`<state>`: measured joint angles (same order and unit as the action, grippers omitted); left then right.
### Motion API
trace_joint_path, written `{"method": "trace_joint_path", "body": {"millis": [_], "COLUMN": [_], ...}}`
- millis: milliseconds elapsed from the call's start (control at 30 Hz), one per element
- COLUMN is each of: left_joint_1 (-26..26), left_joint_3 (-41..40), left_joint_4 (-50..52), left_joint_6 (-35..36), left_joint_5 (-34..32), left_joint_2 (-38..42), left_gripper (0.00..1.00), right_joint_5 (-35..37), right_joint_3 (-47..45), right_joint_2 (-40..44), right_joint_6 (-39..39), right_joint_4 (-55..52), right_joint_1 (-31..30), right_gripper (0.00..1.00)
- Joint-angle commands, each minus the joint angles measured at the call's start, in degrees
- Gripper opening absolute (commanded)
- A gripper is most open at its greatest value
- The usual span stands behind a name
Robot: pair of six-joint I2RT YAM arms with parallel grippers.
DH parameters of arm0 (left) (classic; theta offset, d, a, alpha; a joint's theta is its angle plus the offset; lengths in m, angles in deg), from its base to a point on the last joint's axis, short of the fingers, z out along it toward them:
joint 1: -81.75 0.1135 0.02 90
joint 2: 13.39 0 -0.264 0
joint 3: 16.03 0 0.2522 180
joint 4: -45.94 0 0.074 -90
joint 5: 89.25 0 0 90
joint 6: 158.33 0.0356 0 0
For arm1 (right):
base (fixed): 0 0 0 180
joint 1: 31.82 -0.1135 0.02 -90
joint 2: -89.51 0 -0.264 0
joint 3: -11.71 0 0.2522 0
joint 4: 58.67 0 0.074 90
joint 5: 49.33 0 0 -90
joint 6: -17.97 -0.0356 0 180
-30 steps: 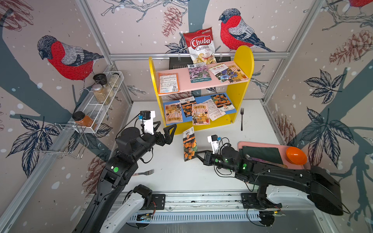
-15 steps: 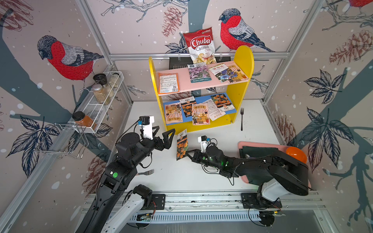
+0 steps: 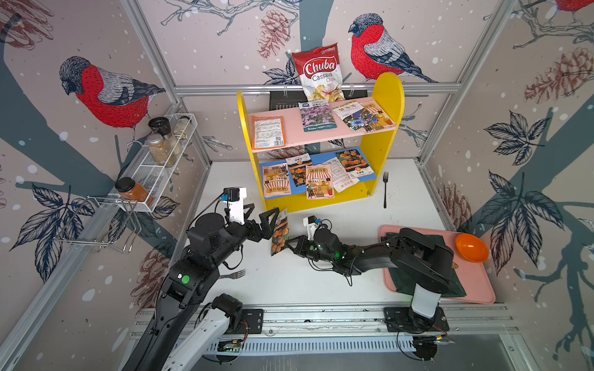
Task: Take the seed bag off the shelf
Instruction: Place the seed packet at the center of the board.
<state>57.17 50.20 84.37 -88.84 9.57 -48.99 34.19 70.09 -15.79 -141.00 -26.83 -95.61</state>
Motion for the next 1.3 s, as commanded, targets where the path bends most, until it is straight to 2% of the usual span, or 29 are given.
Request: {"method": "trace_joint_path", "body": {"millis": [0, 333, 733, 900, 1267], "left_joint_1": [0.1, 0.1, 0.1, 0.1, 0.1], "left_joint_3": [-0.5, -0.9, -1.6, -1.8, -2.6], "left_joint_4": [-1.9, -2.7, -2.8, -2.7, -2.7], "left_joint_6": [0.7, 0.6, 0.6, 0.6, 0.6], "left_joint_5": [0.0, 0.3, 0.2, 0.2, -0.1], "left_joint_2": [0.1, -0.1, 0.1, 0.1, 0.7], "left_gripper": [0.99, 0.99, 0.99, 0.99, 0.99], "right_joint_5": [-0.6, 0.9, 4.2, 3.5, 2.4], "right_joint_3": [0.5, 0.7, -2.1, -1.3, 0.6], "right_joint_2": [-0.9, -2.1, -2.5, -3.5, -4.9], "right_joint_6": [-1.0, -1.5, -3.7, -3.5, -2.5], "right_joint_4": [0.0, -3.8, -3.5, -4.2, -7.0], "right_joint_1": [0.0, 0.4, 1.2, 2.1, 2.9], "right_gripper": [0.0, 0.0, 0.0, 0.05, 0.32]}}
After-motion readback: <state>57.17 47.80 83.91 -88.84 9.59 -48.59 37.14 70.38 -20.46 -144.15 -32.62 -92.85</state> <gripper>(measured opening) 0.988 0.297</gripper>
